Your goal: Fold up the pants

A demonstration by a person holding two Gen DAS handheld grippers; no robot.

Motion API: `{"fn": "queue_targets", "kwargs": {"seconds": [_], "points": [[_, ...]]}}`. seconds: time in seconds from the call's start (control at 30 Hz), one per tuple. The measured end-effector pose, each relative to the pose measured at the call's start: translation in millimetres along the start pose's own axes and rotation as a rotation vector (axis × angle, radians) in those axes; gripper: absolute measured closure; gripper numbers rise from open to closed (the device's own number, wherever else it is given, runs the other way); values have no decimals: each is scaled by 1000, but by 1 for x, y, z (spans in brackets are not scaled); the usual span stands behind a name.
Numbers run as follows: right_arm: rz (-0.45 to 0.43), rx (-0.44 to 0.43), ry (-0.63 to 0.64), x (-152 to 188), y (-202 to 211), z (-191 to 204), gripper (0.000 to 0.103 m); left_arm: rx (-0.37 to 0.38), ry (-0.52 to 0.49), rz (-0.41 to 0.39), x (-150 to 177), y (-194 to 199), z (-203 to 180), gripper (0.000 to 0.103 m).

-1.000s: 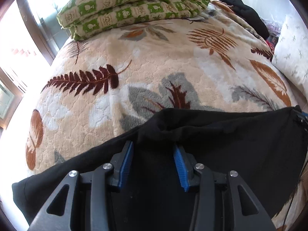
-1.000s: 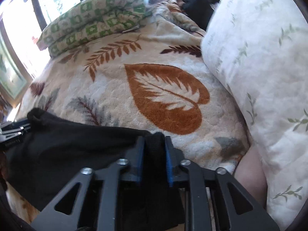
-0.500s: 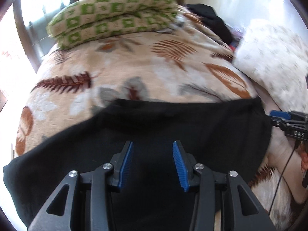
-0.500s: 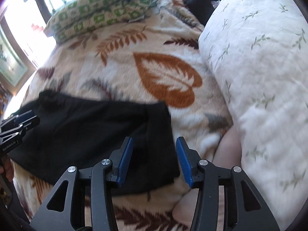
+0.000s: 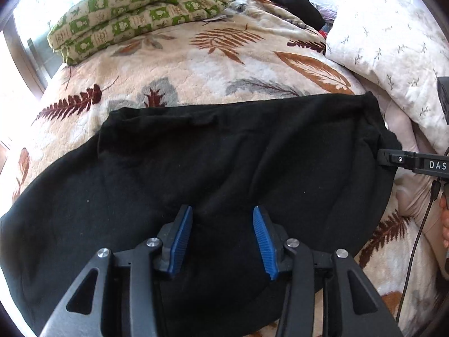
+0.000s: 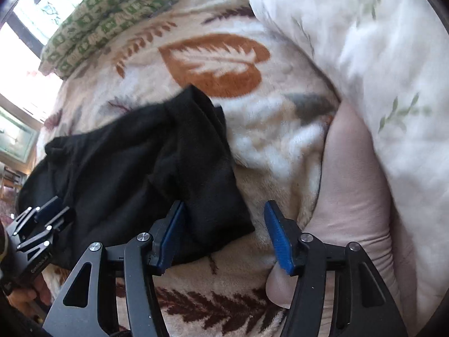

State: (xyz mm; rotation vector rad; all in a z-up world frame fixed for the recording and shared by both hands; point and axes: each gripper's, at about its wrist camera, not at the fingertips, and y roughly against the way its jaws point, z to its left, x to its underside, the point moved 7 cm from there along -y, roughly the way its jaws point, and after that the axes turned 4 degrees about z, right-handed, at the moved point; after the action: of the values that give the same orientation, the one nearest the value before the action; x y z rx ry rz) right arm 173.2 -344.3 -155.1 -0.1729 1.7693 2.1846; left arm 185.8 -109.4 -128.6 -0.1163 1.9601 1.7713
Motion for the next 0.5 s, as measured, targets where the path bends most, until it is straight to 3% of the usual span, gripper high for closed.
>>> {"fn": "queue_targets", "kwargs": {"seconds": [0.1,0.33,0.5], "points": [[-24,-35,-4,-6,10,3,44,10,13,8,2,3,-1,52],[-39,-83,-17,-13,18,1,37,63,59,0,-2,17,-11,28],[-54,-125,-63,-25,24,-8,35,71,34,-5,-7,21,-27,27]]}}
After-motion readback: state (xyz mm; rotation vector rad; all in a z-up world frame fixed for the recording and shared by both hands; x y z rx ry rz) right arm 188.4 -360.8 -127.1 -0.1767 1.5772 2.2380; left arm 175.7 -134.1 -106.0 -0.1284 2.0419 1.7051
